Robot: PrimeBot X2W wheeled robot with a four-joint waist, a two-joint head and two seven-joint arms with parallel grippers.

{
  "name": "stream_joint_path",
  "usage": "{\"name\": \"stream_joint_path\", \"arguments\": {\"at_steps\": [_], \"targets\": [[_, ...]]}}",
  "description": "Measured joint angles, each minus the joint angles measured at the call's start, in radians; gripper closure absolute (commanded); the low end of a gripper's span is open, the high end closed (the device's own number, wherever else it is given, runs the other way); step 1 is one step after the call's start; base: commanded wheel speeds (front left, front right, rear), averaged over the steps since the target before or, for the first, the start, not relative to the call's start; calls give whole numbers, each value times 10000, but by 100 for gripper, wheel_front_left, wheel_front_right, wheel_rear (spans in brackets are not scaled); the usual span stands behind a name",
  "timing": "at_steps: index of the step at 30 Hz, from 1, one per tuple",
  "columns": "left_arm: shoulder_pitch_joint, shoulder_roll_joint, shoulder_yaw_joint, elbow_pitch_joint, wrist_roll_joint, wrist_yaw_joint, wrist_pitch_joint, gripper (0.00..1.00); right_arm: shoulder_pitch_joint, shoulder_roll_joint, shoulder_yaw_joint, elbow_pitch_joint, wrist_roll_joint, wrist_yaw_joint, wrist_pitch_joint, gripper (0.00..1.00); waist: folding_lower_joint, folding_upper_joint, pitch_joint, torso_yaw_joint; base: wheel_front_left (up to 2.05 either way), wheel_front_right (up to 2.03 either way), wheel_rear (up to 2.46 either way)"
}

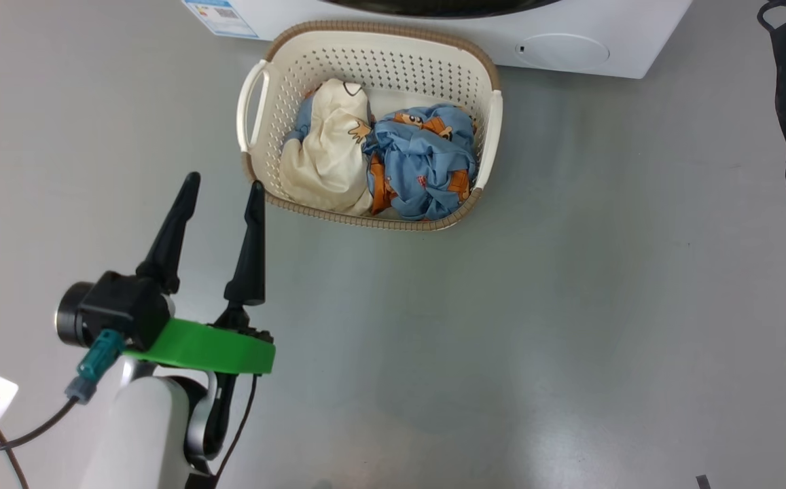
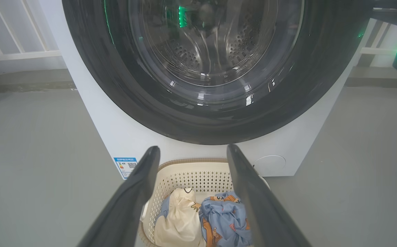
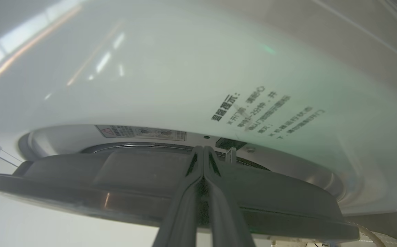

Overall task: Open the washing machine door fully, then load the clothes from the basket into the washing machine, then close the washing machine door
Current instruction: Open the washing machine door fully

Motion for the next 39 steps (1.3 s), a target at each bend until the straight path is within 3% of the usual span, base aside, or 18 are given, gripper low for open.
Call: {"name": "stream_joint_path", "arguments": {"at_steps": [19,39], "targets": [[-5,-4,-301,-15,-339,102,0,0,-853,-155,-349,763,-554,0,261,100,0,0,322,312,0,0,0],[-82,-6,-107,-58,-199,88,0,0,716,4,-343,-895,378,-13,4213,100,-1,0,-303,58,0,0,0]]}}
